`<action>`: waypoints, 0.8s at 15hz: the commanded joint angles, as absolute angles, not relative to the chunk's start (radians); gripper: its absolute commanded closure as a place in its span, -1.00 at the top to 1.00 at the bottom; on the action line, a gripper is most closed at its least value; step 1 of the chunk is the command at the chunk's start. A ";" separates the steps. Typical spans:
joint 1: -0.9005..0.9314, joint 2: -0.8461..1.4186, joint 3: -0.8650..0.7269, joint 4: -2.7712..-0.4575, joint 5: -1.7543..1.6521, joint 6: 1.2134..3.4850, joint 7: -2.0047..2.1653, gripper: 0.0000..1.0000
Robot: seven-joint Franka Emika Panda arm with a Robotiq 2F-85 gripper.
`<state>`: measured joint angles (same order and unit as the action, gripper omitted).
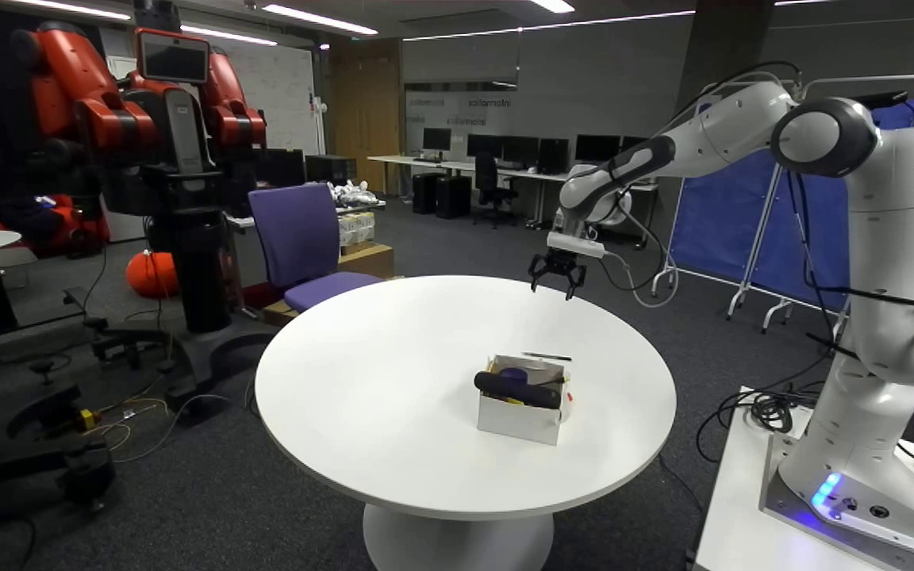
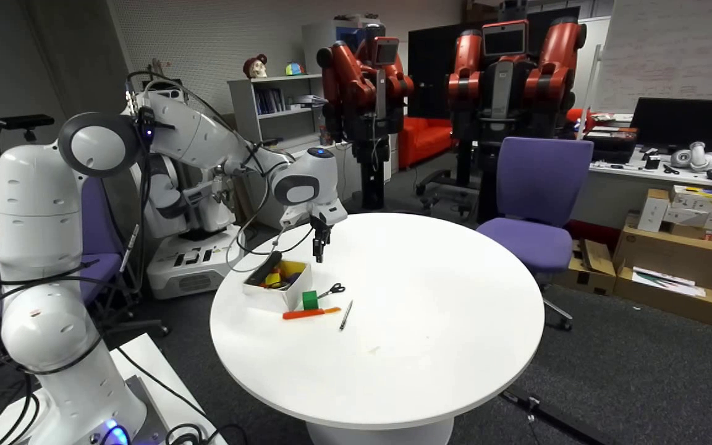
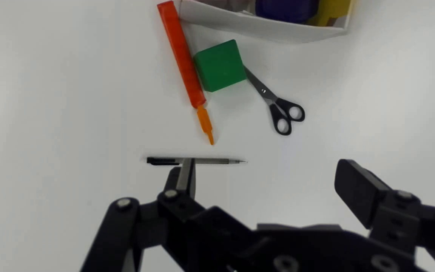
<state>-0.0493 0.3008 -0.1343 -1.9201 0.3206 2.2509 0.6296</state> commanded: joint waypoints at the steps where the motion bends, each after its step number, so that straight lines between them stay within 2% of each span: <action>1: -0.058 0.300 -0.126 -1.916 0.328 2.249 0.632 1.00; 3: -0.059 0.299 -0.126 -1.915 0.334 2.249 0.634 1.00; 9: 0.019 0.405 -0.182 -1.970 0.088 2.451 0.910 1.00; 12: 0.030 0.474 -0.174 -1.967 0.085 2.514 0.972 1.00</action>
